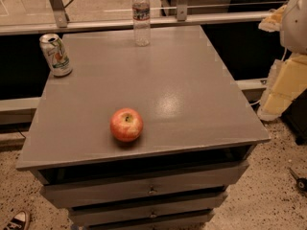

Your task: Move apple near water bottle

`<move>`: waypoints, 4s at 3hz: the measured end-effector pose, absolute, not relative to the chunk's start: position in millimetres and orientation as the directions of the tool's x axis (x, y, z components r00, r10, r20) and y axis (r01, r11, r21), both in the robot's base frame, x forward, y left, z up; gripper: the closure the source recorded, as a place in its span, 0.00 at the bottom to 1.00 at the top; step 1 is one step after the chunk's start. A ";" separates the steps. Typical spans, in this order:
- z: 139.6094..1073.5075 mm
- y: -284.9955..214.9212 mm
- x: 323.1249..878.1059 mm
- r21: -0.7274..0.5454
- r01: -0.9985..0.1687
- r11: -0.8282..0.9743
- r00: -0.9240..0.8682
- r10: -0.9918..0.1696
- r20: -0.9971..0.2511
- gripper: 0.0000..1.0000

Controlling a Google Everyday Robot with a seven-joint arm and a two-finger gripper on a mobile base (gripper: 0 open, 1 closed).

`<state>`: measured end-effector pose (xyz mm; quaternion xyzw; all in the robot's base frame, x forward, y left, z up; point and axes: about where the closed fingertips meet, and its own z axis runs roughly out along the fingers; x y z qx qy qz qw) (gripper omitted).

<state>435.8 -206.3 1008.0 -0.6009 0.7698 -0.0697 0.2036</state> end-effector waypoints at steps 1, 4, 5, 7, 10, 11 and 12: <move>1008.1 -206.3 435.8 -0.352 -0.897 0.268 -0.195 -0.954 -0.230 0.00; 905.4 -78.8 478.8 -0.171 -0.929 0.330 -0.203 -0.836 -0.509 0.00; 877.7 -26.6 491.0 -0.132 -0.933 0.333 -0.189 -0.770 -0.610 0.00; 862.9 13.7 478.6 -0.067 -0.944 0.322 -0.193 -0.706 -0.681 0.00; 848.9 43.3 456.5 -0.051 -0.953 0.299 -0.181 -0.695 -0.696 0.47; 857.7 32.2 464.3 -0.084 -0.940 0.329 -0.183 -0.700 -0.690 0.70; 887.2 -5.4 483.6 -0.179 -0.906 0.384 -0.167 -0.712 -0.682 0.93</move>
Offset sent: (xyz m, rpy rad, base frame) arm 0.0323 0.0492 -0.0541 0.1748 0.0507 -0.0239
